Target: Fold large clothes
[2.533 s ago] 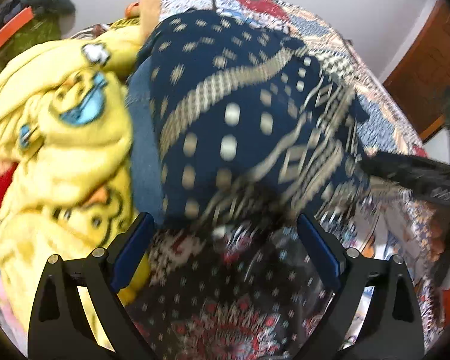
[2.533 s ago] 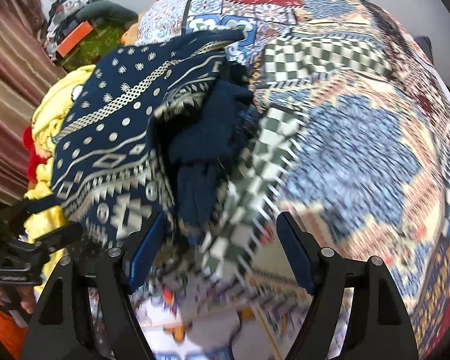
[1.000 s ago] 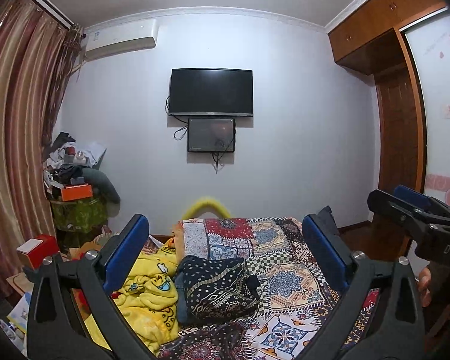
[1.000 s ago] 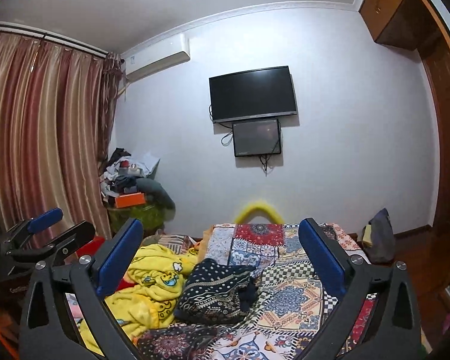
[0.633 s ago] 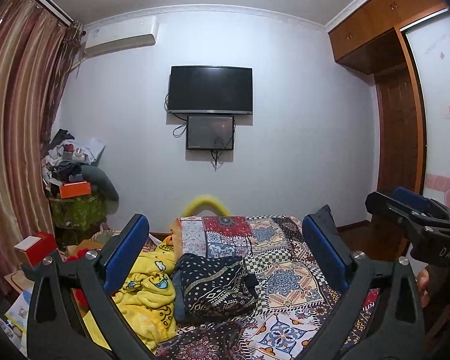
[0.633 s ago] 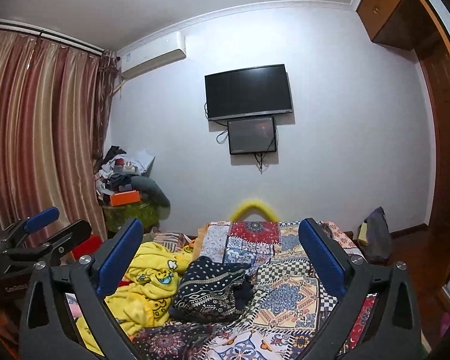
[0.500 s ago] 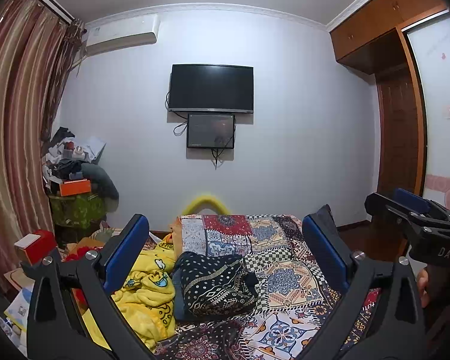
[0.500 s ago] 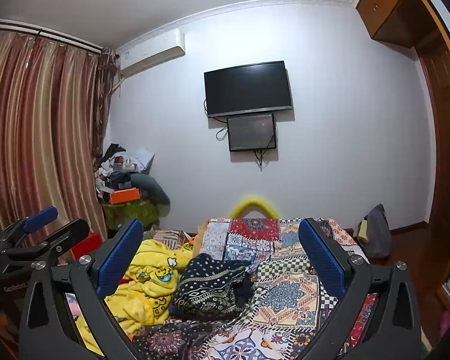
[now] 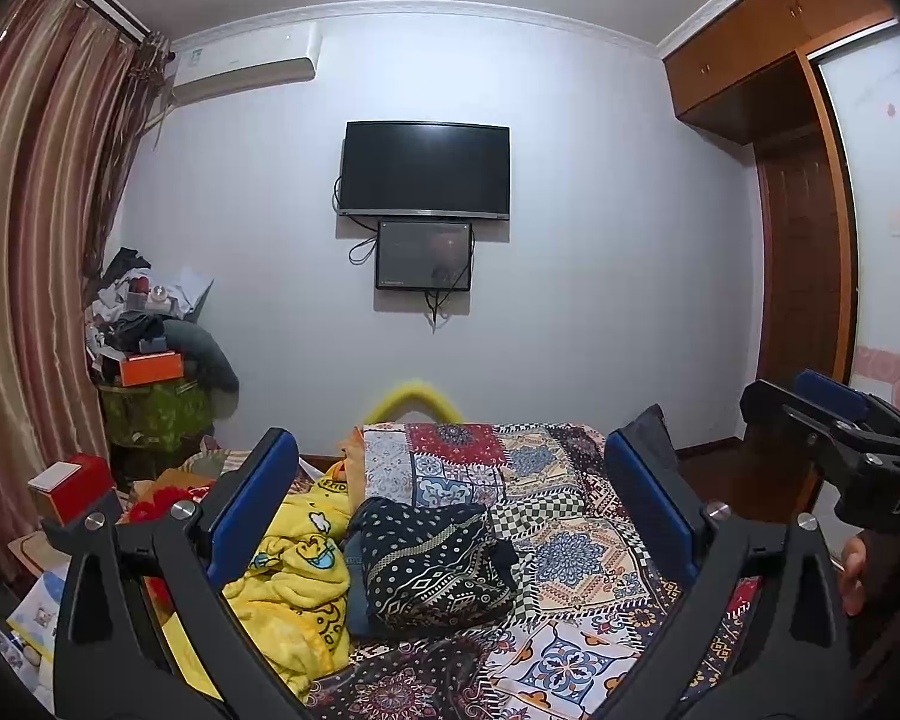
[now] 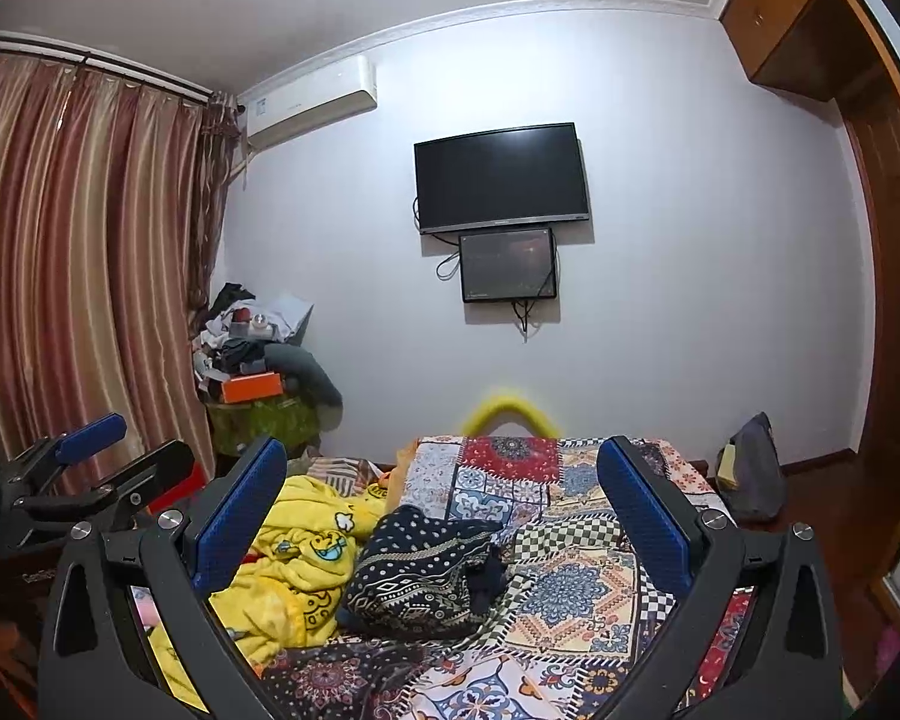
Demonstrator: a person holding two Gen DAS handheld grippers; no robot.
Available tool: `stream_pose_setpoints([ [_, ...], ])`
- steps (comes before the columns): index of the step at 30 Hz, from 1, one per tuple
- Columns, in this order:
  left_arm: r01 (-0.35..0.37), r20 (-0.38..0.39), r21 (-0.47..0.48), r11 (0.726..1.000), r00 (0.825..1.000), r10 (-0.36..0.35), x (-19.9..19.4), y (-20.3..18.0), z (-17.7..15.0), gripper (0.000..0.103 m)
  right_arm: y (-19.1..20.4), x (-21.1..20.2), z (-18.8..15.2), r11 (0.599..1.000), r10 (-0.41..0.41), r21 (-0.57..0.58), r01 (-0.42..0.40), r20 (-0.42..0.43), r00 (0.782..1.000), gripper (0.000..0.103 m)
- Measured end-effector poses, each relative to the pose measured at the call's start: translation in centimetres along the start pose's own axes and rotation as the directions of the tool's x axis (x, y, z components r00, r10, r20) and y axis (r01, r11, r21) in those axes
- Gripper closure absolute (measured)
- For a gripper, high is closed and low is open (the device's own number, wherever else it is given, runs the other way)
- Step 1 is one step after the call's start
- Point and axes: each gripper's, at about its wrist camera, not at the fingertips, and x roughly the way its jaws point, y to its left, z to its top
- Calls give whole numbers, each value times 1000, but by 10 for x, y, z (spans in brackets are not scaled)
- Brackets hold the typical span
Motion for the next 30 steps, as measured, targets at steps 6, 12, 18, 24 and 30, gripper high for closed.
stream_pose_setpoints([
  [6, -3, -4, 4, 1000, 1000, 3, 2, -1, -2, 0, -2, -1, 0, 1000, -1, 5, 1, 2, 1000, 0],
  [12, -1, -10, 2, 1000, 1000, 1, 3, -1, -4, 0, -3, -2, 0, 1000, -6, 6, 6, 0, 1000, 0],
  [18, 12, -21, 2, 1000, 1000, -12, 4, -2, -4, 0, -5, -3, 1, 1000, -7, 10, 7, -1, 1000, 0],
  [24, 14, -21, 10, 1000, 1000, -13, 4, -3, -4, 0, -6, -5, 2, 1000, -4, 14, 4, 4, 1000, 0],
  [30, 26, -29, 6, 1000, 999, -26, 6, -2, -3, 0, -7, -4, 2, 1000, -9, 20, 9, 7, 1000, 0],
])
